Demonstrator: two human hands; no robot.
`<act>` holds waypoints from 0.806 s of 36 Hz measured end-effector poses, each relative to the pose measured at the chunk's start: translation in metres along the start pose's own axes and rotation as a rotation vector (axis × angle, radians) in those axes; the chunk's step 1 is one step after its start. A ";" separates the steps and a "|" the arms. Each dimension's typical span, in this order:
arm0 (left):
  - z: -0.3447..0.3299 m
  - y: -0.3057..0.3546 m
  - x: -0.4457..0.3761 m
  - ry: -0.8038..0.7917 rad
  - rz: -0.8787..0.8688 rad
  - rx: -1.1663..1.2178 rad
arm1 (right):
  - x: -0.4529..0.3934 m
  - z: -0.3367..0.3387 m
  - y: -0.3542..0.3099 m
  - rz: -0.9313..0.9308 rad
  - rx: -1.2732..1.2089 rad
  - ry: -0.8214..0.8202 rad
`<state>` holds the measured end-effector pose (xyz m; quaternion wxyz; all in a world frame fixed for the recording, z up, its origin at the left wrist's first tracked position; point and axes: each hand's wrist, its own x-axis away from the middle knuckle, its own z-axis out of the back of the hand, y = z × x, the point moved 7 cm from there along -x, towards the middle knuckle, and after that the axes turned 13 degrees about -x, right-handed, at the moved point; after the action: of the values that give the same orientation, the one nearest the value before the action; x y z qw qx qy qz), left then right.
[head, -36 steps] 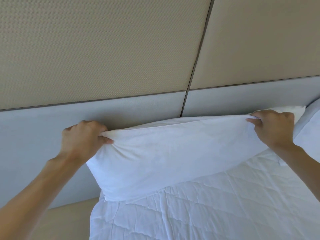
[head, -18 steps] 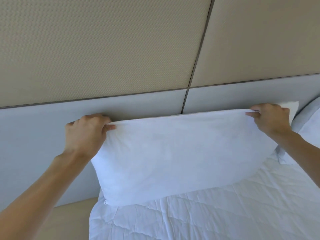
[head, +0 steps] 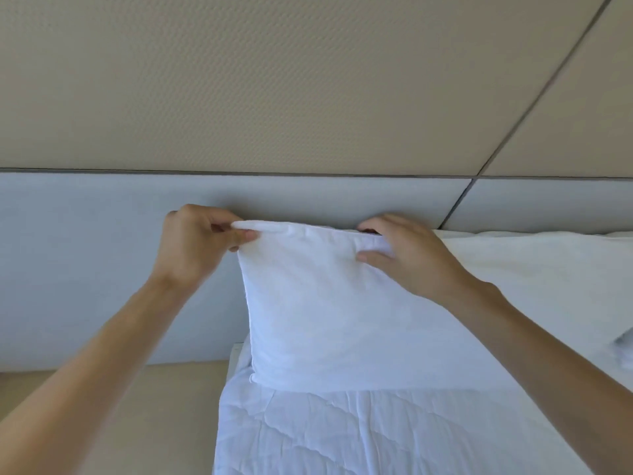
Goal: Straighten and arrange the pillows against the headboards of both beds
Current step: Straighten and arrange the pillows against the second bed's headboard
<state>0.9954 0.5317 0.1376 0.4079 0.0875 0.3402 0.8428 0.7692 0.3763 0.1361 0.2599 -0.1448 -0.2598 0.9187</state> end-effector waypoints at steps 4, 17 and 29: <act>0.009 -0.003 0.000 0.037 -0.003 0.010 | -0.024 -0.009 -0.020 -0.070 0.061 0.081; -0.114 -0.102 0.067 -0.378 0.204 0.437 | -0.043 -0.047 -0.081 0.063 0.010 -0.051; -0.246 -0.207 0.170 -0.561 0.461 0.326 | -0.064 -0.072 -0.096 0.014 -0.099 -0.052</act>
<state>0.9096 0.6257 -0.2029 0.2660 0.4522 0.3164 0.7903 0.8896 0.4400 0.1381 0.2389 -0.1353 -0.3106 0.9100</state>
